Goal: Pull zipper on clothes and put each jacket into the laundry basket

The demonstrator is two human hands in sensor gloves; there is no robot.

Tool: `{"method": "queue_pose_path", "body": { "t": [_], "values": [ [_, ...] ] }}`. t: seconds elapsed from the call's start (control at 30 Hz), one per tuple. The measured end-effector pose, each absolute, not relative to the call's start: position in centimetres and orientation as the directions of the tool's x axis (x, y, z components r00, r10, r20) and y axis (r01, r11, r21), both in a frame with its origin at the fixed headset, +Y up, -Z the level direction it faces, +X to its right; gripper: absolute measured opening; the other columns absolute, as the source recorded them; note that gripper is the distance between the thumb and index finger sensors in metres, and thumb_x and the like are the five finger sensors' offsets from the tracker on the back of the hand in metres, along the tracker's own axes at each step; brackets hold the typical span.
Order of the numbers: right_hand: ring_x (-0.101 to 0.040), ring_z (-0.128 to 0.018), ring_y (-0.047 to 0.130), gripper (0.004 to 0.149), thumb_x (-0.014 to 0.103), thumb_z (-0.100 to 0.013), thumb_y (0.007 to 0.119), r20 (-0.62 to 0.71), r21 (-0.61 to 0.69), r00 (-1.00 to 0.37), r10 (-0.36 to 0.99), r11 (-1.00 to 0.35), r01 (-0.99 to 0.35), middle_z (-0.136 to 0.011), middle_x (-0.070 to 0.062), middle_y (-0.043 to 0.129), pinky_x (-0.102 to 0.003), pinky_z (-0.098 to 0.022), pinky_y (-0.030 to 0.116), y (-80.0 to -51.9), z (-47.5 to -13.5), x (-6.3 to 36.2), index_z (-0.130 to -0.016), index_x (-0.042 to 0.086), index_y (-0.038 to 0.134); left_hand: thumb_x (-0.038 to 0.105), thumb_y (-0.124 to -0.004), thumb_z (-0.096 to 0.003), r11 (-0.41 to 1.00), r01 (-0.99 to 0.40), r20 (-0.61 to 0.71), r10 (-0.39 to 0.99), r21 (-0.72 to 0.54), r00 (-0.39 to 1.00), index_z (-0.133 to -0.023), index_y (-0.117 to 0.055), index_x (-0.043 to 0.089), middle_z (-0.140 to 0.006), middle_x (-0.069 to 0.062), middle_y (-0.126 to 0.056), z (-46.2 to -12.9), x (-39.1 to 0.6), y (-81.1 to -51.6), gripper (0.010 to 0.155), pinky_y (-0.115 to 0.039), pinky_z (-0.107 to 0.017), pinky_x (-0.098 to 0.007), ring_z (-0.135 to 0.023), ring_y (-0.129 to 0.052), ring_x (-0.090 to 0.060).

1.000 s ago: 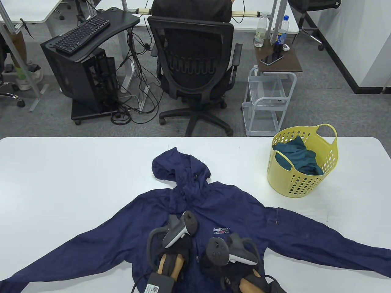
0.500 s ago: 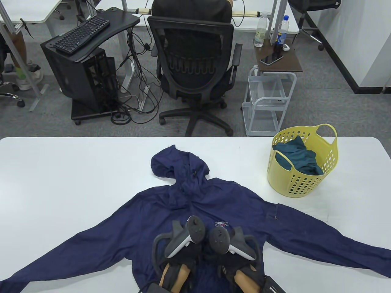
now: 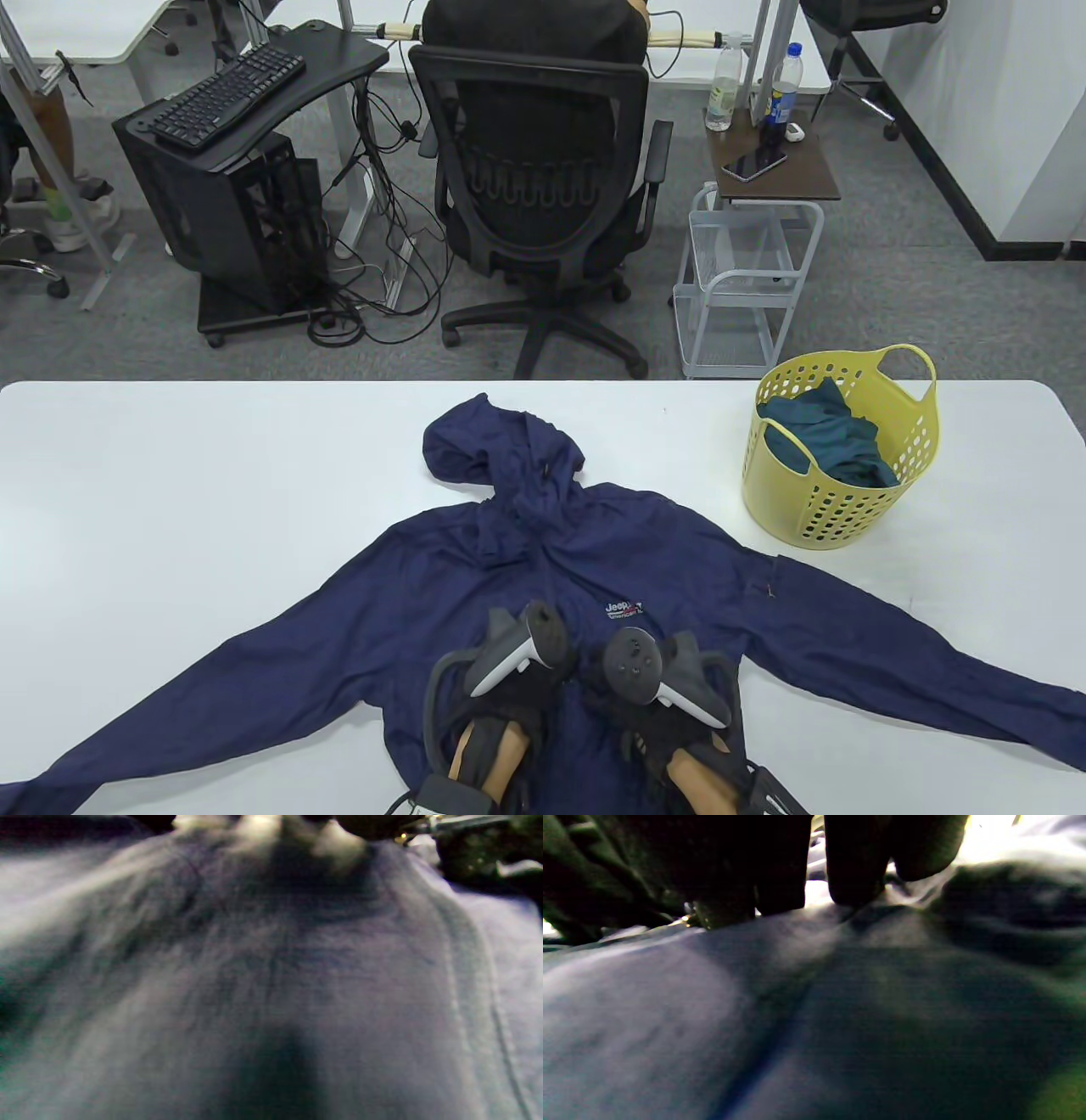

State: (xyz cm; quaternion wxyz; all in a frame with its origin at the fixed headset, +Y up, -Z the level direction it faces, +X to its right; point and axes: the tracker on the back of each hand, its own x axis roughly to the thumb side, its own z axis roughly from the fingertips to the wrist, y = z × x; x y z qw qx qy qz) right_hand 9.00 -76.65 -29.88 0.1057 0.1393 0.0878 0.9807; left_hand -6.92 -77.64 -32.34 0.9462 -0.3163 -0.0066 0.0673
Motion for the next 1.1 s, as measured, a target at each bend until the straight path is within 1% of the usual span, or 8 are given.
{"method": "queue_pose_path", "body": {
  "t": [0.3,0.43,0.57,0.67,0.8,0.9,0.93,1.1],
  "values": [
    [-0.036,-0.096,0.078,0.044,0.044,-0.046,0.082,0.366,0.174,-0.920,0.142,-0.981,-0.082,-0.102,0.003,0.089,-0.059,-0.068,0.061,-75.2,-27.7,6.6,-0.086,0.029,0.092,0.041,-0.065,-0.0441,0.823,-0.095,-0.047,0.083,-0.559,0.995,-0.092,-0.046,0.067,-0.116,0.023,-0.029,-33.4,-7.8,-78.2,0.057,-0.040,-0.075,-0.060,-0.110,-0.029,-0.027],
    [-0.036,-0.097,0.077,0.044,0.044,-0.047,0.082,0.418,0.229,-0.899,0.132,-0.973,-0.037,-0.102,0.003,0.088,-0.060,-0.068,0.061,-74.7,-26.8,5.7,-0.087,0.029,0.091,0.042,-0.065,-0.0441,0.847,-0.094,-0.084,0.058,-0.523,0.995,-0.091,-0.045,0.067,-0.116,0.023,-0.031,-33.8,-8.3,-78.4,0.057,-0.041,-0.076,-0.059,-0.110,-0.031,-0.026],
    [-0.042,-0.093,0.082,0.044,0.043,-0.048,0.081,0.490,0.320,-0.854,0.175,-0.948,-0.011,-0.104,-0.001,0.085,-0.068,-0.060,0.070,-74.7,-25.6,4.9,-0.088,0.026,0.089,0.042,-0.064,-0.0442,0.857,-0.096,-0.108,0.047,-0.507,0.993,-0.091,-0.045,0.068,-0.116,0.023,-0.031,-34.0,-8.5,-78.5,0.057,-0.042,-0.076,-0.059,-0.111,-0.032,-0.026],
    [-0.046,-0.093,0.080,0.044,0.044,-0.049,0.080,0.467,0.358,-0.871,0.156,-0.933,0.025,-0.105,-0.003,0.082,-0.069,-0.058,0.072,-75.3,-25.8,4.8,-0.090,0.028,0.088,0.042,-0.064,-0.0442,0.863,-0.078,-0.093,0.036,-0.500,0.995,-0.092,-0.045,0.066,-0.117,0.021,-0.032,-33.9,-8.4,-78.4,0.057,-0.042,-0.076,-0.059,-0.111,-0.033,-0.028],
    [-0.047,-0.094,0.073,0.044,0.043,-0.049,0.080,0.379,0.405,-0.897,0.229,-0.912,-0.062,-0.107,-0.002,0.078,-0.069,-0.058,0.072,-75.9,-26.8,5.3,-0.090,0.029,0.088,0.042,-0.065,-0.0434,0.902,-0.042,-0.067,0.015,-0.429,0.998,-0.095,-0.049,0.062,-0.117,0.017,-0.046,-33.3,-8.7,-77.2,0.057,-0.046,-0.074,-0.060,-0.110,-0.044,-0.029],
    [-0.044,-0.096,0.070,0.044,0.043,-0.049,0.079,0.327,0.391,-0.915,0.235,-0.915,-0.095,-0.108,0.001,0.075,-0.068,-0.058,0.072,-76.2,-27.7,5.9,-0.090,0.029,0.087,0.041,-0.065,-0.0429,0.935,-0.070,-0.054,0.055,-0.348,0.997,-0.095,-0.053,0.060,-0.117,0.015,-0.053,-32.5,-8.9,-75.6,0.057,-0.049,-0.073,-0.060,-0.109,-0.048,-0.030],
    [-0.042,-0.096,0.070,0.044,0.044,-0.049,0.079,0.307,0.385,-0.921,0.240,-0.916,-0.111,-0.108,0.002,0.075,-0.068,-0.058,0.072,-76.3,-28.0,6.2,-0.090,0.030,0.087,0.040,-0.065,-0.0428,0.941,-0.082,-0.050,0.069,-0.328,0.996,-0.095,-0.057,0.058,-0.114,0.013,-0.063,-32.1,-8.8,-75.0,0.056,-0.051,-0.072,-0.060,-0.107,-0.055,-0.030],
    [-0.039,-0.098,0.064,0.044,0.044,-0.049,0.078,0.217,0.366,-0.931,0.293,-0.909,-0.201,-0.108,0.004,0.073,-0.068,-0.059,0.069,-76.8,-29.5,7.6,-0.091,0.031,0.086,0.038,-0.066,-0.0430,0.954,-0.095,-0.007,0.097,-0.283,0.995,-0.093,-0.070,0.050,-0.096,0.006,-0.087,-30.2,-6.9,-73.0,0.051,-0.063,-0.067,-0.056,-0.087,-0.086,-0.026]
  ]
}}
